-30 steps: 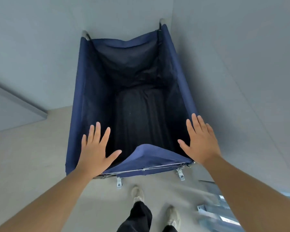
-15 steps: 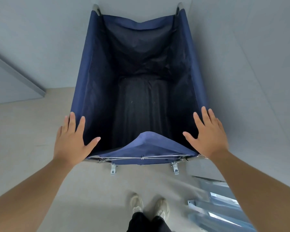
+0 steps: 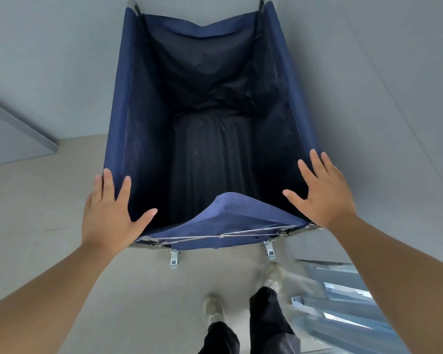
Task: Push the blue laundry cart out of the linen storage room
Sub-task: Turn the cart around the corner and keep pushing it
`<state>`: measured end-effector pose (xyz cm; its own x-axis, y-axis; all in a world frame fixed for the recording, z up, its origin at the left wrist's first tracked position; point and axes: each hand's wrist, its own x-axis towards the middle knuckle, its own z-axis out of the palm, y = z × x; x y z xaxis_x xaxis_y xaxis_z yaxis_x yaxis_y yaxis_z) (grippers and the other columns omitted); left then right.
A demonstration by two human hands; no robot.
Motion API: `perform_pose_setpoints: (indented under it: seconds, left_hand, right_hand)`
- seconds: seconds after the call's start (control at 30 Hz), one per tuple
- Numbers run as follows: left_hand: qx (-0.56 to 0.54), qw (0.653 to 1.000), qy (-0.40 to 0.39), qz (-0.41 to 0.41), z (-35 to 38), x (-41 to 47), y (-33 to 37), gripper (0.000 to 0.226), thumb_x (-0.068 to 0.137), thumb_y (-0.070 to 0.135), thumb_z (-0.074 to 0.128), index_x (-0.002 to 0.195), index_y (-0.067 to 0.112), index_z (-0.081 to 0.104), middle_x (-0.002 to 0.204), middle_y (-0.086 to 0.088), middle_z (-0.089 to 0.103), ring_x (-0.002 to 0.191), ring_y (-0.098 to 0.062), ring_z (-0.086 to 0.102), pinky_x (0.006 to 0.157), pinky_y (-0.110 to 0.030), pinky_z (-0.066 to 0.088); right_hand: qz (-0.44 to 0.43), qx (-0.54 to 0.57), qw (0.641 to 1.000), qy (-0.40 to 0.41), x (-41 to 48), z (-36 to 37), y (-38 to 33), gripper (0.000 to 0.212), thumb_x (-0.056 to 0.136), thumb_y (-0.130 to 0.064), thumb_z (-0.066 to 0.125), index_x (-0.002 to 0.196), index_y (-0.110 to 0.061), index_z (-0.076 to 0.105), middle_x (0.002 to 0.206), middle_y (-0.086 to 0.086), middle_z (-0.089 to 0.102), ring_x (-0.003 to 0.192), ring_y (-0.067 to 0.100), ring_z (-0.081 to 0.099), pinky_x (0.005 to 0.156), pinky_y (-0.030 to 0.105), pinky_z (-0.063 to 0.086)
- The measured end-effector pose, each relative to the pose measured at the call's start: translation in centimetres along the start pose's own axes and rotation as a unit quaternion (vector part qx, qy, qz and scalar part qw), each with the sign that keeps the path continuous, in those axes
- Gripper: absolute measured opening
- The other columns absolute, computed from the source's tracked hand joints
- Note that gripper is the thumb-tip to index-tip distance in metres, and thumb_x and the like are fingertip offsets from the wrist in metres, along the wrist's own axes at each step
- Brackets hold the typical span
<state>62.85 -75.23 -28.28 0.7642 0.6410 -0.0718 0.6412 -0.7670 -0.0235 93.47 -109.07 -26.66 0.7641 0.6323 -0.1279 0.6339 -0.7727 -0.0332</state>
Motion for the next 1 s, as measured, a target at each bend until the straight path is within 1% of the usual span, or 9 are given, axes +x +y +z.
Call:
perform_pose_setpoints:
  seconds: [0.17, 0.43, 0.6, 0.8, 1.0]
  left_hand:
    - [0.003, 1.000, 0.001, 0.003, 0.1, 0.1, -0.1, 0.102, 0.084, 0.086, 0.022, 0.152, 0.011, 0.037, 0.163, -0.030, 0.021, 0.151, -0.049, 0.021, 0.107, -0.064, 0.039]
    - [-0.002, 1.000, -0.012, 0.004, -0.3, 0.1, -0.1, 0.104, 0.085, 0.087, 0.017, 0.151, 0.010, 0.040, 0.162, -0.029, 0.024, 0.149, -0.050, 0.025, 0.104, -0.064, 0.043]
    - [0.000, 1.000, -0.020, 0.002, -0.5, 0.2, 0.0, 0.104, 0.085, 0.087, 0.016, 0.151, 0.010, 0.041, 0.163, -0.028, 0.024, 0.149, -0.049, 0.026, 0.105, -0.063, 0.043]
    - [0.005, 0.999, -0.037, 0.002, -0.8, 0.2, 0.0, 0.104, 0.085, 0.087, 0.017, 0.150, 0.009, 0.044, 0.162, -0.030, 0.026, 0.149, -0.049, 0.026, 0.105, -0.062, 0.043]
    - [0.001, 0.999, -0.049, -0.006, -1.2, 0.2, 0.4, 0.106, 0.086, 0.087, 0.014, 0.150, 0.008, 0.045, 0.162, -0.029, 0.027, 0.149, -0.049, 0.027, 0.105, -0.062, 0.044]
  right_hand:
    - [0.003, 0.006, 1.000, 0.002, -0.1, 0.1, 0.0, 0.089, 0.088, -0.075, 0.032, 0.158, -0.021, 0.028, 0.171, 0.006, 0.010, 0.159, 0.027, 0.004, 0.125, 0.047, 0.018]
    - [0.003, 0.006, 1.000, -0.011, -0.2, -0.3, -0.1, 0.090, 0.088, -0.076, 0.030, 0.159, -0.022, 0.024, 0.172, 0.004, 0.005, 0.159, 0.025, -0.001, 0.124, 0.044, 0.017]
    - [0.004, 0.003, 1.000, -0.012, -0.4, -0.3, -0.2, 0.088, 0.089, -0.075, 0.037, 0.159, -0.022, 0.026, 0.172, 0.005, 0.008, 0.159, 0.026, 0.001, 0.124, 0.043, 0.018]
    - [0.003, 0.004, 1.000, -0.020, -0.4, -0.4, -0.2, 0.089, 0.088, -0.076, 0.034, 0.159, -0.023, 0.025, 0.172, 0.005, 0.006, 0.159, 0.026, 0.000, 0.123, 0.043, 0.021]
    - [0.001, 0.009, 1.000, -0.015, -0.3, -0.6, -0.2, 0.088, 0.089, -0.075, 0.040, 0.158, -0.021, 0.029, 0.171, 0.005, 0.009, 0.159, 0.026, 0.003, 0.123, 0.043, 0.022]
